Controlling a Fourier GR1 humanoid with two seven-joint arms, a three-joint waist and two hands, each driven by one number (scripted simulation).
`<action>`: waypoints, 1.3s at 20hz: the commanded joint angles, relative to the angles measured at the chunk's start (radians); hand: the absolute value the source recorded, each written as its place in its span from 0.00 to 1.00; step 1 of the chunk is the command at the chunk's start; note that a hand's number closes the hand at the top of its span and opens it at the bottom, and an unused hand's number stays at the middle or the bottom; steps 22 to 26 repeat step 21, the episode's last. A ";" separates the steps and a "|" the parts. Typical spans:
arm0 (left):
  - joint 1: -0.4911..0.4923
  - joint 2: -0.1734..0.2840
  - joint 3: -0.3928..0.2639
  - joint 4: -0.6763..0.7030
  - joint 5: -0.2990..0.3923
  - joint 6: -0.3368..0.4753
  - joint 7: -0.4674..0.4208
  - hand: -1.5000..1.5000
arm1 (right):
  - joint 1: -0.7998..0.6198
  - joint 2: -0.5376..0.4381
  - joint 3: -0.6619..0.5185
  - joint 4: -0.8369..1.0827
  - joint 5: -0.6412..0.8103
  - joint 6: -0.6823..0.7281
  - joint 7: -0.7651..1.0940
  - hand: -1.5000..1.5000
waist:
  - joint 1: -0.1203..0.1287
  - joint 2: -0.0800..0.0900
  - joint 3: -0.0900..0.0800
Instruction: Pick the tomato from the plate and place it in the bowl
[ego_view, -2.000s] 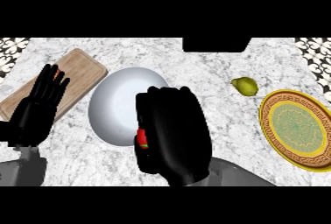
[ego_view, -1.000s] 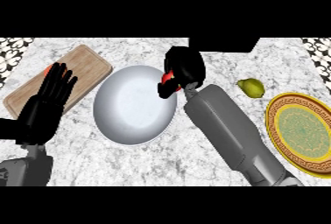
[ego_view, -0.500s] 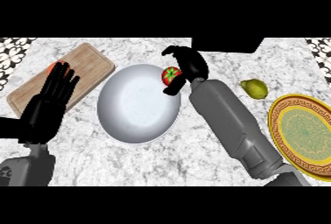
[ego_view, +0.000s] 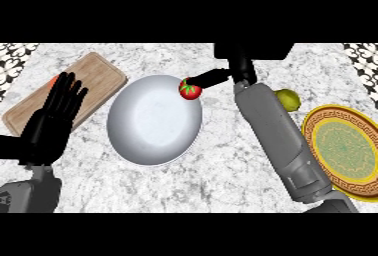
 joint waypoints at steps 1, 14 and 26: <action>0.040 0.011 0.016 -0.028 0.009 -0.005 0.015 0.50 | 0.005 -0.018 -0.071 -0.017 -0.048 -0.033 -0.026 0.00 | -0.017 -0.007 -0.001; 0.004 0.005 0.033 0.007 0.002 0.006 0.015 0.50 | 0.332 -0.369 -0.198 -0.237 -0.217 0.346 -0.079 0.00 | -0.037 -0.008 -0.001; 0.059 0.031 0.069 -0.044 0.029 -0.028 0.028 0.50 | 0.443 -0.463 -0.237 -0.302 -0.282 0.511 -0.099 0.00 | -0.031 -0.009 -0.001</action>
